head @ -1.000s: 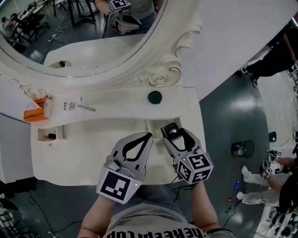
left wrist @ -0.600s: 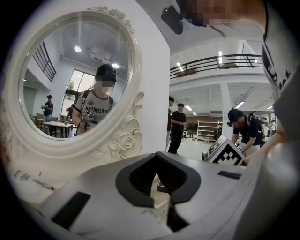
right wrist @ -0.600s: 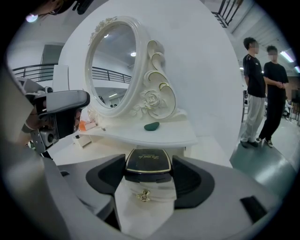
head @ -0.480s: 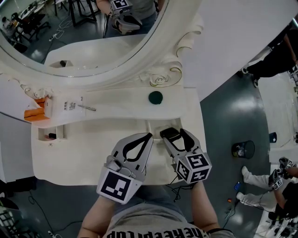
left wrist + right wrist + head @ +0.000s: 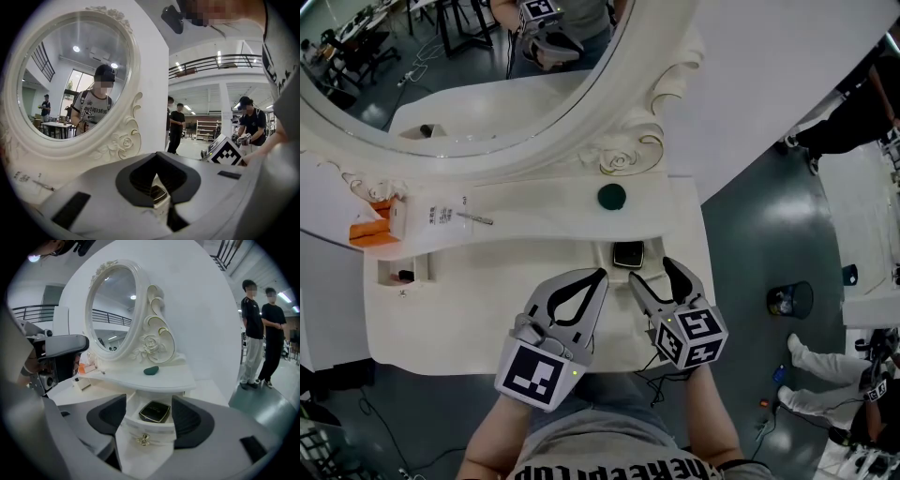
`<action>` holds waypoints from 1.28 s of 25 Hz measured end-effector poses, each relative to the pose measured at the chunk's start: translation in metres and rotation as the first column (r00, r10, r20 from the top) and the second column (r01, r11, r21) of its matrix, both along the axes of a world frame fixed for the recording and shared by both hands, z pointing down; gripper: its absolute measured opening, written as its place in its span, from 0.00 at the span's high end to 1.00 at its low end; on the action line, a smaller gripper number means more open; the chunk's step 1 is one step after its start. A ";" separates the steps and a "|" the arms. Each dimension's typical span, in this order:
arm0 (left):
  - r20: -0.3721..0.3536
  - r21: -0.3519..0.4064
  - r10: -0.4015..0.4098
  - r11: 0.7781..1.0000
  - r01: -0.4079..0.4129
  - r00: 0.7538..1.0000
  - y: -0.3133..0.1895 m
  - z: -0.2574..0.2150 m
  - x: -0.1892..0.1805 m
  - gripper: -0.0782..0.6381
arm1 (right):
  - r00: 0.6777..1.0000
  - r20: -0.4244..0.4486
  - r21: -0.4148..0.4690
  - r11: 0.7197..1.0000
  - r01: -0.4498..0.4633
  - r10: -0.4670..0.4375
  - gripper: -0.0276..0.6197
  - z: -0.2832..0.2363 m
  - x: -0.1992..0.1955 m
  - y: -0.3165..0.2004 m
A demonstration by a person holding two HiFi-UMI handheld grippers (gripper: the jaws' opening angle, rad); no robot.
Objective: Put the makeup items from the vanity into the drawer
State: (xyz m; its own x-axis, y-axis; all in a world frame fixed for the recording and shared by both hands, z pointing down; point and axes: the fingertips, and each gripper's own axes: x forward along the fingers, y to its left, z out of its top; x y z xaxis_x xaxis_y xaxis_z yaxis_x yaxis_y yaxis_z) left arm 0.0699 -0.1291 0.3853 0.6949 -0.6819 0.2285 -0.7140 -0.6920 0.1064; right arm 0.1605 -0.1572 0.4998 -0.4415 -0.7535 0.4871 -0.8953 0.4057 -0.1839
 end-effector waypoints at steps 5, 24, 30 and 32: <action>-0.002 0.007 0.003 1.000 -0.003 1.000 0.003 -0.003 -0.001 0.87 | 1.000 0.015 0.013 1.000 -0.001 0.001 0.47 -0.006 -0.002 0.003; -0.005 0.042 0.061 0.997 -0.061 0.998 0.021 -0.016 -0.015 0.87 | 0.997 0.016 0.113 0.991 -0.078 0.077 0.92 -0.042 -0.013 0.024; -0.009 0.053 0.101 0.994 -0.100 0.995 0.028 -0.023 -0.016 0.87 | 0.994 0.047 0.154 0.983 -0.102 0.095 0.94 -0.064 -0.020 0.034; -0.013 0.058 0.118 0.991 -0.117 0.993 0.030 -0.025 -0.016 0.87 | 0.993 0.059 0.170 0.979 -0.110 0.101 0.94 -0.073 -0.022 0.038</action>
